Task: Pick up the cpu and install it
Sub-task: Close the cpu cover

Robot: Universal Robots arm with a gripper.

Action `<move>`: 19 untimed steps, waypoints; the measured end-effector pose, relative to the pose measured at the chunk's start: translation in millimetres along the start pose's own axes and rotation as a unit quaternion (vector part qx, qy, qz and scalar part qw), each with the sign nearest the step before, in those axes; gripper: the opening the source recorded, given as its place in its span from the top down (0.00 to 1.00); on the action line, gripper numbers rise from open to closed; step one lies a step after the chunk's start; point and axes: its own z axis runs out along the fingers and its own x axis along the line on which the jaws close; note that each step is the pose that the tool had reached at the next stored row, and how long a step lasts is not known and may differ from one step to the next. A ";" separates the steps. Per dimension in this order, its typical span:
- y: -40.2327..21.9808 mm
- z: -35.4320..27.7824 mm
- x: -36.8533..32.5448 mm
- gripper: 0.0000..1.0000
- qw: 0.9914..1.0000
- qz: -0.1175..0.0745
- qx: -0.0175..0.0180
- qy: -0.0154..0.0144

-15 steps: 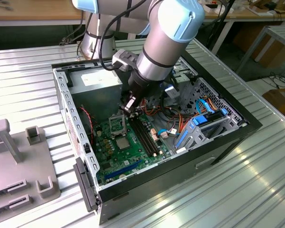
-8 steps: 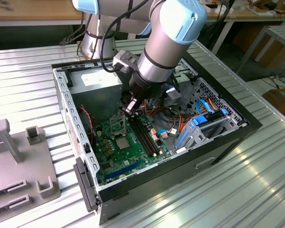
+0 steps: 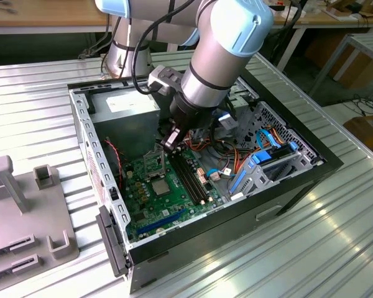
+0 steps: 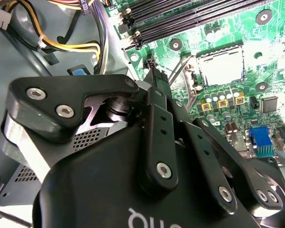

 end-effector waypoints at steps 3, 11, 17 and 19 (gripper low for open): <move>0.4 -0.6 0.4 0.89 1.000 -0.003 0.000 0.001; 0.7 -1.6 0.6 0.89 1.000 -0.016 -0.001 0.003; 0.9 -2.6 0.5 0.89 0.999 -0.033 -0.002 0.005; 1.1 -3.9 0.5 0.89 0.999 -0.035 -0.004 0.004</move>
